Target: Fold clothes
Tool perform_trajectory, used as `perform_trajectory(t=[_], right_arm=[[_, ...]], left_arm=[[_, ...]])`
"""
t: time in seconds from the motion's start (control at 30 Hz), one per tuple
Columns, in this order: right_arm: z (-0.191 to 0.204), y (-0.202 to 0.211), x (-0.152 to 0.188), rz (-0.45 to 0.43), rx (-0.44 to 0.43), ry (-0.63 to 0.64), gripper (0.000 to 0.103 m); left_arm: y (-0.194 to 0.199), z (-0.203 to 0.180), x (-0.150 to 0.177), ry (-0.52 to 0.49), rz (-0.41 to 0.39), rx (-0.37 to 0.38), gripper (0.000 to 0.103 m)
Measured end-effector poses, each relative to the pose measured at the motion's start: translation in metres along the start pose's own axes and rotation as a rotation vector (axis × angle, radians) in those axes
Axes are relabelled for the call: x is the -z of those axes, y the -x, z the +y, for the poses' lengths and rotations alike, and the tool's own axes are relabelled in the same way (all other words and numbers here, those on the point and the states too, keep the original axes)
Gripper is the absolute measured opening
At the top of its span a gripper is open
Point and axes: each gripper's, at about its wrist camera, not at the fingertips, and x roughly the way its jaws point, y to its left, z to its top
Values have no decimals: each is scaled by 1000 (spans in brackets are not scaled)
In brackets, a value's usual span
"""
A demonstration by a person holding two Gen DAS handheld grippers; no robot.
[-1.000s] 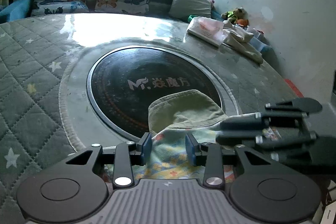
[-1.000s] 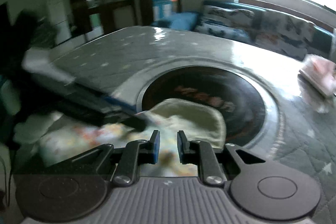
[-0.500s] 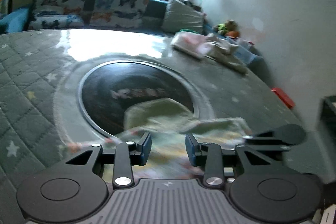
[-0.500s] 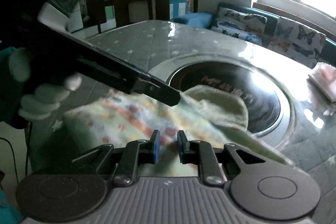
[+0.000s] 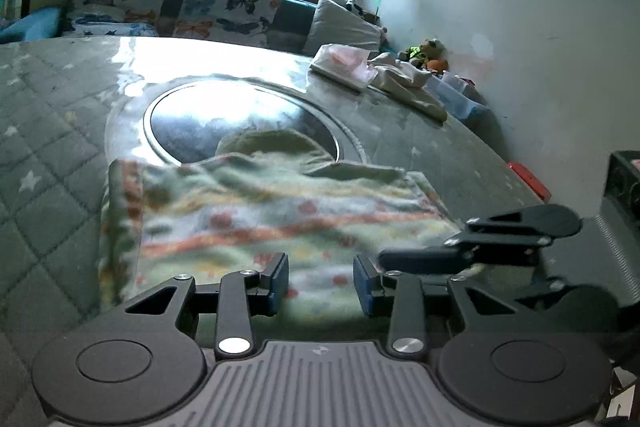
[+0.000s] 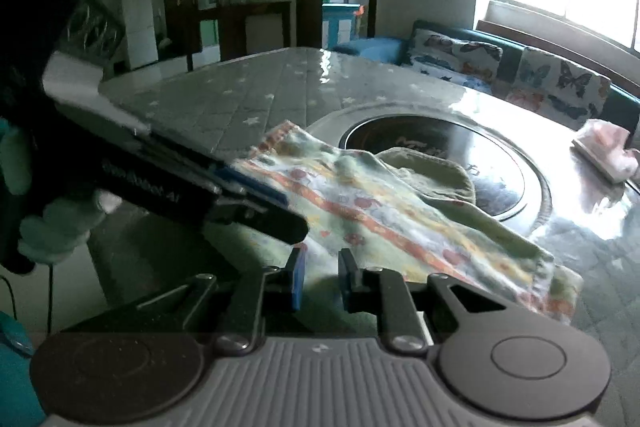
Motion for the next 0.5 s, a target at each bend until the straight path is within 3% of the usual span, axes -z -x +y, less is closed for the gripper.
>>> perform_trajectory(t=[0.5], right_arm=[[-48,38,51,36,174,-180,17]], left_arm=[[14,17,14,41,-27,-25,38]])
